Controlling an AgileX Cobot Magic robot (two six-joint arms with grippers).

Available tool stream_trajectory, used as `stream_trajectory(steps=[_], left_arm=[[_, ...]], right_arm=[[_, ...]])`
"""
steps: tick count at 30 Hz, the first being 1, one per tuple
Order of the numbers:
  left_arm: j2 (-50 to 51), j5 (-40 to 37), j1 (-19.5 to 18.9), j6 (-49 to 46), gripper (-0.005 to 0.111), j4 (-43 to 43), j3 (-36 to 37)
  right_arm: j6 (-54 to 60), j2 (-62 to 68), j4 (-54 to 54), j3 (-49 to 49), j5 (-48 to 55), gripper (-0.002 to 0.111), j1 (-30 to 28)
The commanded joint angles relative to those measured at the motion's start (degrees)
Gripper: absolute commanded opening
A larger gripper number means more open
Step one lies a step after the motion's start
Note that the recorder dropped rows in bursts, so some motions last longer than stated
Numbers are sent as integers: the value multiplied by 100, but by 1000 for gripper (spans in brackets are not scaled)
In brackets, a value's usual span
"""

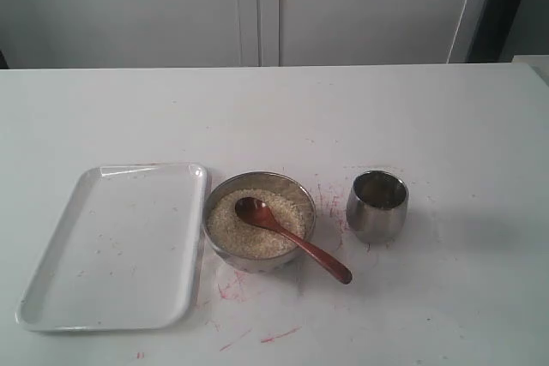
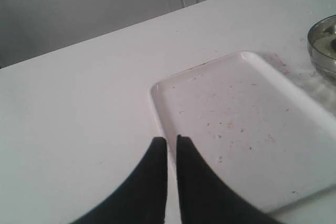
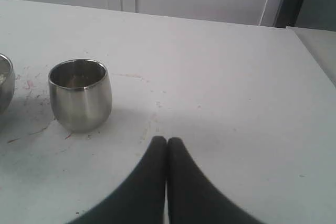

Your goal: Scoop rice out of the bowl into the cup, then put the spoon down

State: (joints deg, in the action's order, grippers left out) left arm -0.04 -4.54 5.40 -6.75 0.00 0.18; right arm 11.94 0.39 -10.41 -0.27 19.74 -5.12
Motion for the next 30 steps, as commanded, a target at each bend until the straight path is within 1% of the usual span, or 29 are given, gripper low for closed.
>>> stream_trajectory(steps=[1,24,30], left_arm=[[4,15,-9,27,14,0,-18],[4,15,-9,27,14,0,-18],[4,15,-9,27,14,0,-18]], right_arm=[[-23,-39,-18,27,-10,0,6],[-23,-39,-18,27,-10,0,6],[-24,-39,-17,27,-581,0,6]])
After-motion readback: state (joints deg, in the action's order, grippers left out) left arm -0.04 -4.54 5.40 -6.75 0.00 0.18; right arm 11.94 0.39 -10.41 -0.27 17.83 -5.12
